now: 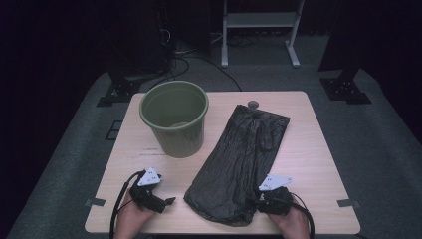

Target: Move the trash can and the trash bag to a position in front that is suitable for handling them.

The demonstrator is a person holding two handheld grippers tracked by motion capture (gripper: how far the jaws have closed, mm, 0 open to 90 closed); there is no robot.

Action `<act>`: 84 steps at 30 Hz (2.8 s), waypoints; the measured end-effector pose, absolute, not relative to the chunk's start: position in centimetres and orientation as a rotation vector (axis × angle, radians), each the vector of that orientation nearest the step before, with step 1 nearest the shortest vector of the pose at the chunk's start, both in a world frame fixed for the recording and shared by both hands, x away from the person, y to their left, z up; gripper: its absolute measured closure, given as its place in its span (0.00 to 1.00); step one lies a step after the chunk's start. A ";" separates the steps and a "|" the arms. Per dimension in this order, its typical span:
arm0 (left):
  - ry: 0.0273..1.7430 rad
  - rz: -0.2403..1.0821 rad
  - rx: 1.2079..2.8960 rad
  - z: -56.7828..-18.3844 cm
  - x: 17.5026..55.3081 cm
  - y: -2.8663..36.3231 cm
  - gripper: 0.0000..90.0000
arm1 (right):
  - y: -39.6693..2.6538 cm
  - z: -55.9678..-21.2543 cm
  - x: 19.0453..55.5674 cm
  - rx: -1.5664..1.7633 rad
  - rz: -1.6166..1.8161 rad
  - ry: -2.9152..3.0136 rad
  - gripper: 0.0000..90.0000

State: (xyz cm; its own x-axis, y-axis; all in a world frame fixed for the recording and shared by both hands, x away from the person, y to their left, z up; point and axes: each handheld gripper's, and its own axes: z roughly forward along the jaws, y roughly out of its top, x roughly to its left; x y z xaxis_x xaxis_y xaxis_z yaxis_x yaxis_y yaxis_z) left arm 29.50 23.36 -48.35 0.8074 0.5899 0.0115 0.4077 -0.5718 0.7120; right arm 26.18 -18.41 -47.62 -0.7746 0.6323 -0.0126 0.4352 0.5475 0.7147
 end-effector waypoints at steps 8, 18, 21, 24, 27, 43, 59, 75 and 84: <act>0.731 0.321 2.257 -48.4 29.5 23.4 0.00 | -19.5 -47.4 26.6 0.906 1.049 2.520 0.97; 0.731 0.322 2.257 -48.4 29.4 23.4 0.00 | -22.4 -46.9 27.2 0.977 1.061 2.483 0.99; 0.732 0.322 2.257 -48.4 29.4 23.4 0.00 | -23.3 -46.9 27.3 1.004 1.059 2.472 0.99; 0.731 0.322 2.256 -48.4 29.4 23.4 0.00 | -24.1 -46.8 27.4 1.022 1.058 2.461 0.99; 0.732 0.322 2.255 -48.4 29.4 23.3 0.00 | -25.0 -46.8 27.4 1.043 1.051 2.451 0.99; 0.732 0.323 2.255 -48.4 29.4 23.3 0.00 | -28.1 -45.6 27.4 1.144 1.069 2.330 0.70; 0.734 0.322 2.255 -48.4 29.3 23.3 0.00 | -20.0 -43.1 29.3 1.051 1.149 2.381 0.59; 0.730 0.320 2.258 -48.3 29.3 23.3 0.00 | -12.2 -45.6 31.9 0.991 1.167 2.474 0.57; 0.728 0.321 2.258 -48.3 29.3 23.3 0.00 | -10.7 -47.6 32.4 0.986 1.084 2.513 0.64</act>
